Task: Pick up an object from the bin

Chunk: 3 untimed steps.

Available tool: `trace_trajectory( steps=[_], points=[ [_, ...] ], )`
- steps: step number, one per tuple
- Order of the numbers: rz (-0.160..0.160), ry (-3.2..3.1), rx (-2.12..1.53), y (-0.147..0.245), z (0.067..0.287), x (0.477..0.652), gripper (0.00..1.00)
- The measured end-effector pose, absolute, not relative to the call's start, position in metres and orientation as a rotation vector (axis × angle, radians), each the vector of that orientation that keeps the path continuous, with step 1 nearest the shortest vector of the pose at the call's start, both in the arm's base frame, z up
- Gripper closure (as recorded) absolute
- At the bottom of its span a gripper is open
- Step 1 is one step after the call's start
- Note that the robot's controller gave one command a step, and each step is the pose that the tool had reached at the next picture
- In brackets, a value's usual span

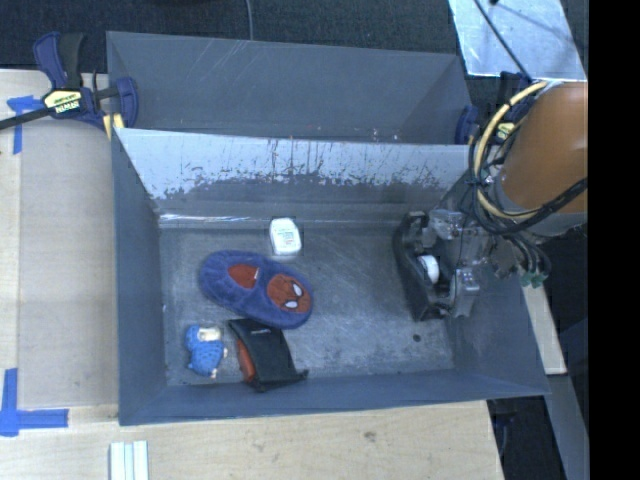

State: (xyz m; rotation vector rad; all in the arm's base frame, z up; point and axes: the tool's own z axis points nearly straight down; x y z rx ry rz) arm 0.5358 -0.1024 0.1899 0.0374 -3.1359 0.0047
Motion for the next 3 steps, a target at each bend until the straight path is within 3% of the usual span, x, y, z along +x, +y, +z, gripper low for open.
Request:
trace_trajectory(
  steps=[1,2,3],
  points=[
    [-0.018,-3.130,-0.213,-0.122,0.086,0.563,0.00],
    [-0.026,-3.133,0.514,-0.123,0.079,0.553,0.00],
    [-0.043,-3.082,0.479,-0.122,0.075,0.611,0.00]
  ],
)
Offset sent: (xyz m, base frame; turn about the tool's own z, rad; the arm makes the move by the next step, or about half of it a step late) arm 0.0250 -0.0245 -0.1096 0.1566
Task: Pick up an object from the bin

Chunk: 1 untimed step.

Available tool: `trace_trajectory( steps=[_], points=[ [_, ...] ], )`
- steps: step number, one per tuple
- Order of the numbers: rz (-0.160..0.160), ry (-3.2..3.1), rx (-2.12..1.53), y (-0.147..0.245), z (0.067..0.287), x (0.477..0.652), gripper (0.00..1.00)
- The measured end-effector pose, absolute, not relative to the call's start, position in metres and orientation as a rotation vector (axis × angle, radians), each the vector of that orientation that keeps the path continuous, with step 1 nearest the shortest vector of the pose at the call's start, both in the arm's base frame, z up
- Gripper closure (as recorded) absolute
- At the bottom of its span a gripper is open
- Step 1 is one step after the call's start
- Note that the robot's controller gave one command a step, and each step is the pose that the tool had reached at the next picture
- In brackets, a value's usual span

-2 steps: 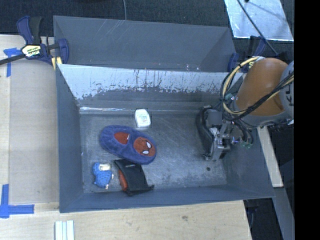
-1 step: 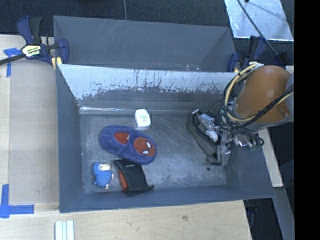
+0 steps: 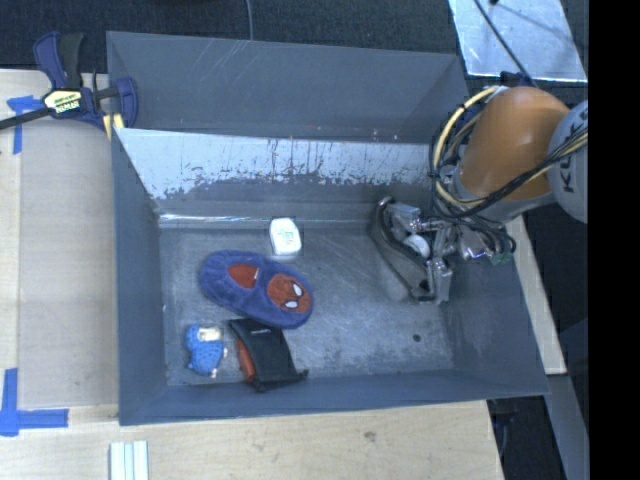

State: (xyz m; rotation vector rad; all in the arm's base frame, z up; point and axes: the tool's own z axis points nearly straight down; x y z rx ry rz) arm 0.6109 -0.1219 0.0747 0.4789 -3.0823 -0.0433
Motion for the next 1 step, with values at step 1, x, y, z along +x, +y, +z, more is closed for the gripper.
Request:
trace_trajectory(
  steps=[1],
  points=[
    [-0.059,-3.071,0.444,-0.1303,0.0827,0.6180,0.00]
  ],
)
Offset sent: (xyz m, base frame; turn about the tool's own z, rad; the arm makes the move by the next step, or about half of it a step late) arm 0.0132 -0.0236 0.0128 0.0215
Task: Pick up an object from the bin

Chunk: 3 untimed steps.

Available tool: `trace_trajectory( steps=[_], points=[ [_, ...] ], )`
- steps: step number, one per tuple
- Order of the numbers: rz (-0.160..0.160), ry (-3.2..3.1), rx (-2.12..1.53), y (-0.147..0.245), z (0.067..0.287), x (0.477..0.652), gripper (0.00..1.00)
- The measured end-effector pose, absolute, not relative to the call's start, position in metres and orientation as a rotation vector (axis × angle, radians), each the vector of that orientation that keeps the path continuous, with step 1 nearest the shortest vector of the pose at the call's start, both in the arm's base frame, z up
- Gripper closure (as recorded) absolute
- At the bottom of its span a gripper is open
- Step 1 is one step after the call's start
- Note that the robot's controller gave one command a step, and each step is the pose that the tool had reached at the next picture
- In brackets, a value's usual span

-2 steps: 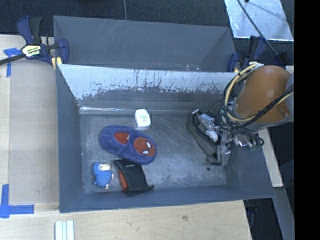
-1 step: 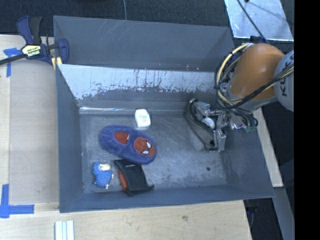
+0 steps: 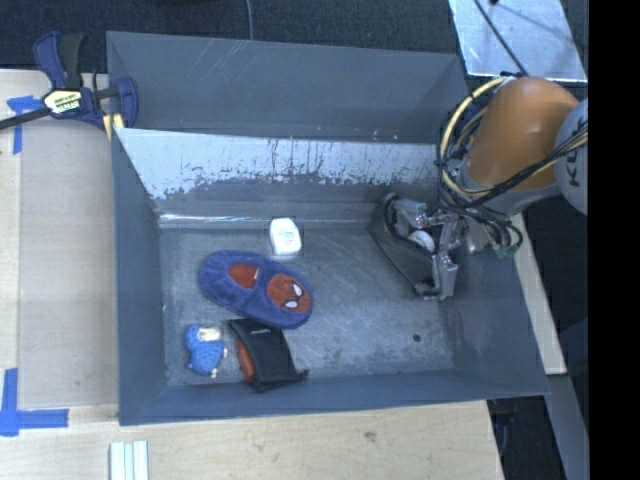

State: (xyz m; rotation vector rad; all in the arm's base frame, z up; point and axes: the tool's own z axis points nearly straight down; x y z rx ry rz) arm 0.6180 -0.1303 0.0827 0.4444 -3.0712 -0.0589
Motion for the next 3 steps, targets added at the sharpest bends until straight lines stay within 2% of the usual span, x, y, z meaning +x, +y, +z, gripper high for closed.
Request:
trace_trajectory(
  steps=[1,2,3],
  points=[
    [-0.061,-3.072,0.443,-0.130,0.084,0.618,1.00],
    [-0.028,-2.833,1.394,-0.127,0.100,0.610,1.00],
    [-0.003,-2.804,1.417,-0.123,0.128,0.610,1.00]
  ],
)
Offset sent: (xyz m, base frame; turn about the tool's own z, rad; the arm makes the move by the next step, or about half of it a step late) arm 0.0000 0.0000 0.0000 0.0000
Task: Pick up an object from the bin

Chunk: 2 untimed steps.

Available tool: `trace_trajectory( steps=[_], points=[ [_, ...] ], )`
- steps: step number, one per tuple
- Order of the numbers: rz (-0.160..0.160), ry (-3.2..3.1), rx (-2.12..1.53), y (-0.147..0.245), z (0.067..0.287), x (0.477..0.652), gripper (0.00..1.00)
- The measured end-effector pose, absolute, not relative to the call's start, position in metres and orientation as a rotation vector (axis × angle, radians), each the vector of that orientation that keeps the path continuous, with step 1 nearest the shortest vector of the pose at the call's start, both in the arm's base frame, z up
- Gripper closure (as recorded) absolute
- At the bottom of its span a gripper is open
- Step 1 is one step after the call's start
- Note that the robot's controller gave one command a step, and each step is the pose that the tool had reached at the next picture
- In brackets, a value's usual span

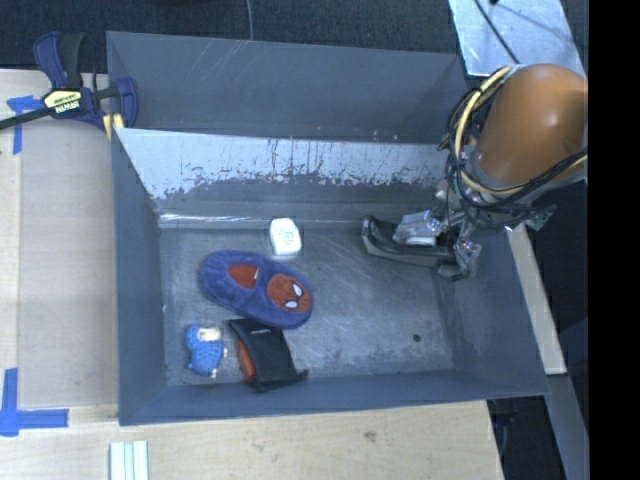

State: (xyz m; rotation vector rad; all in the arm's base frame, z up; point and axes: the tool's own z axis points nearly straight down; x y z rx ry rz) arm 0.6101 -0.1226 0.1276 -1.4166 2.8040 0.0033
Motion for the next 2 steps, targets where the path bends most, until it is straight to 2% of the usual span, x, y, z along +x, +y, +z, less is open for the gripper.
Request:
trace_trajectory(
  steps=[1,2],
  points=[
    [-0.002,2.809,-1.406,-0.140,0.182,0.601,1.00],
    [-0.002,2.807,-1.410,-0.149,0.241,0.567,1.00]
  ],
)
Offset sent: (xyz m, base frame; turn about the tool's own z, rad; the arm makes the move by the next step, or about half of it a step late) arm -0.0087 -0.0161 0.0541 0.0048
